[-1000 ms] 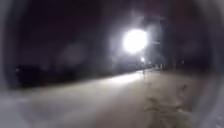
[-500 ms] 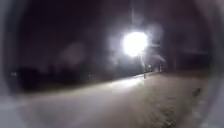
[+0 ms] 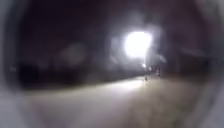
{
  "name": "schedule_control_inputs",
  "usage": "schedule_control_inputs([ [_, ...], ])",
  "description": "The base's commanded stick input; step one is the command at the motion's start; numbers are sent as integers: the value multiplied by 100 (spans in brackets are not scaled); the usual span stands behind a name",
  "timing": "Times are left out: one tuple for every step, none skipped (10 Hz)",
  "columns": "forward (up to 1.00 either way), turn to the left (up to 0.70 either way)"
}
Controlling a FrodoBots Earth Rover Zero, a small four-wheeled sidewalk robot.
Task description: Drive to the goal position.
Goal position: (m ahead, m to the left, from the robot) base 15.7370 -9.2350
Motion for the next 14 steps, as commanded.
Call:
schedule_control_inputs([
  [100, 0],
  [100, 0],
  [100, 0],
  [100, 0],
  [100, 0],
  [100, 0],
  [100, 0],
  [100, 0],
  [100, 0],
  [100, 0],
  [100, 0],
  [100, 0],
  [100, 0],
  [100, 0],
])
